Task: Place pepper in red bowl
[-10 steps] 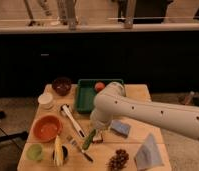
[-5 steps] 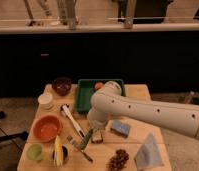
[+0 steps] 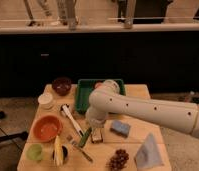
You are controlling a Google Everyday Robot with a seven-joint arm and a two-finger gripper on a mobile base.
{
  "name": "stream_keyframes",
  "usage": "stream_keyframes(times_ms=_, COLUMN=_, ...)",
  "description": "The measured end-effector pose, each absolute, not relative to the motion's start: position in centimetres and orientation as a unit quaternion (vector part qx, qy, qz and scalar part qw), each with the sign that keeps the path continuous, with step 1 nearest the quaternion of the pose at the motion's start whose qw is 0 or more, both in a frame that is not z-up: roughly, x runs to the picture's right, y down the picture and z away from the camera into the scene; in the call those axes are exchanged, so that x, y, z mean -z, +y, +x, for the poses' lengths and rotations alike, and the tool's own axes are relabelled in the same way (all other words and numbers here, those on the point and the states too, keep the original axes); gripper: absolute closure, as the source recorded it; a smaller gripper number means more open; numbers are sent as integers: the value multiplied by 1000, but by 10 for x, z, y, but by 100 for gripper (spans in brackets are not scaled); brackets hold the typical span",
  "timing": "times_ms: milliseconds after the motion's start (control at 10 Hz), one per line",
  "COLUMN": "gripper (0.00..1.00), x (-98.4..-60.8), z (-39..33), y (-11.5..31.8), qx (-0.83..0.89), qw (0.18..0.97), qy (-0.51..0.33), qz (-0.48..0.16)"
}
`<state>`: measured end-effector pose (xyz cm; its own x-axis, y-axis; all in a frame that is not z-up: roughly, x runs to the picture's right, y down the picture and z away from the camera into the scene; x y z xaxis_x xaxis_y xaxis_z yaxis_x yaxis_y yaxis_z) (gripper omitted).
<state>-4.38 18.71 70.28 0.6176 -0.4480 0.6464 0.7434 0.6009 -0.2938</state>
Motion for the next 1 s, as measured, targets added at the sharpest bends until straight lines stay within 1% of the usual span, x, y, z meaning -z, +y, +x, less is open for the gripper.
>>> stream_keyframes(times_ms=400, gripper=100, x=-738, z=-110, y=148, qx=402, qw=832, qy=-270, qz=-270)
stream_keyframes(times_ms=1000, gripper=100, x=-761, z=-181, y=140, qx=429, qw=814, qy=-285, qz=-268)
